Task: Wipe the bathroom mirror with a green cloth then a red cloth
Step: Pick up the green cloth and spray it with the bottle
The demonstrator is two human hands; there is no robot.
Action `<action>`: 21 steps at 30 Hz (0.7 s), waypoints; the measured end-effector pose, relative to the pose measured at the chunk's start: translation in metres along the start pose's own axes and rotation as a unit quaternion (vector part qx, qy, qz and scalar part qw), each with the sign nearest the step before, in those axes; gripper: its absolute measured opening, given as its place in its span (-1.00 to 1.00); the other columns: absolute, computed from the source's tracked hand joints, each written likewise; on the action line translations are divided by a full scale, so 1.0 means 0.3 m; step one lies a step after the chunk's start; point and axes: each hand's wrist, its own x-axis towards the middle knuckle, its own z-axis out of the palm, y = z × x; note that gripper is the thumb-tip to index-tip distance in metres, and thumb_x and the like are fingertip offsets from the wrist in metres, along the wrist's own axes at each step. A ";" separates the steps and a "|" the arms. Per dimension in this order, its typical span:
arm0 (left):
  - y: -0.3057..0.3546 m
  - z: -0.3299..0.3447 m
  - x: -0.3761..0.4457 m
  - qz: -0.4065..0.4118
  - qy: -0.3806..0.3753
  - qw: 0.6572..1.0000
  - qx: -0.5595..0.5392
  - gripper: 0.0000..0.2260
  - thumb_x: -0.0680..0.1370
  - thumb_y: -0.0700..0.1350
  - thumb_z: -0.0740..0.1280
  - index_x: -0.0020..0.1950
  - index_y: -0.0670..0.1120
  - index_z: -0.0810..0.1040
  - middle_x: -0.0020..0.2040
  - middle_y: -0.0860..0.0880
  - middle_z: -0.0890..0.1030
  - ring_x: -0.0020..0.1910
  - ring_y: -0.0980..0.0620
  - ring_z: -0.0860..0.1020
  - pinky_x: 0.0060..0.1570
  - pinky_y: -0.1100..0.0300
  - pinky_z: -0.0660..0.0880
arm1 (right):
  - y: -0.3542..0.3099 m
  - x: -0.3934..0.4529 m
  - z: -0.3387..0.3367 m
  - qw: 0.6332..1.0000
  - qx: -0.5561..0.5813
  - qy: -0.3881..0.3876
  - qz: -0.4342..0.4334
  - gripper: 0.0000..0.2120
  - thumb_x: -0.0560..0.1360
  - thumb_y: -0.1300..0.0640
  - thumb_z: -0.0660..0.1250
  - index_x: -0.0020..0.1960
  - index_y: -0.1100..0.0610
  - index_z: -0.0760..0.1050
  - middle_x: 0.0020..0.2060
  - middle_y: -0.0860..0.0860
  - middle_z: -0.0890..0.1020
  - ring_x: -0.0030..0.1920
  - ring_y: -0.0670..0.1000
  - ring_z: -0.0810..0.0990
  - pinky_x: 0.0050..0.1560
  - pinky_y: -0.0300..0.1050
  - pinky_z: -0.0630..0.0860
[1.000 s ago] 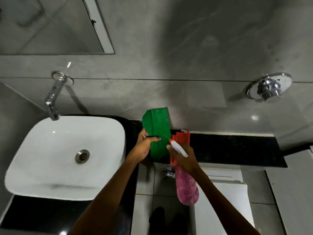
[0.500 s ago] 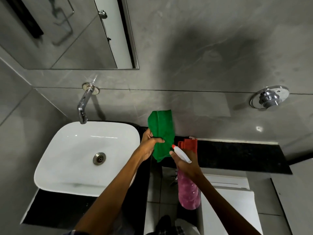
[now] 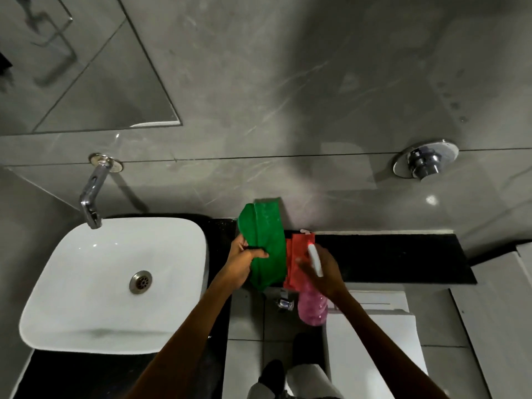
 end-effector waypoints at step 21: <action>-0.027 0.010 0.031 -0.062 0.013 0.997 -0.033 -0.43 0.35 -0.64 0.34 0.26 -0.19 0.55 0.18 -0.25 0.67 0.30 -0.33 0.58 0.06 -0.06 0.67 | 0.129 0.201 -0.252 0.982 0.006 0.115 0.147 -0.51 0.49 0.37 0.49 0.38 0.38 0.47 0.21 0.37 0.60 0.24 0.37 0.59 0.25 0.22 0.56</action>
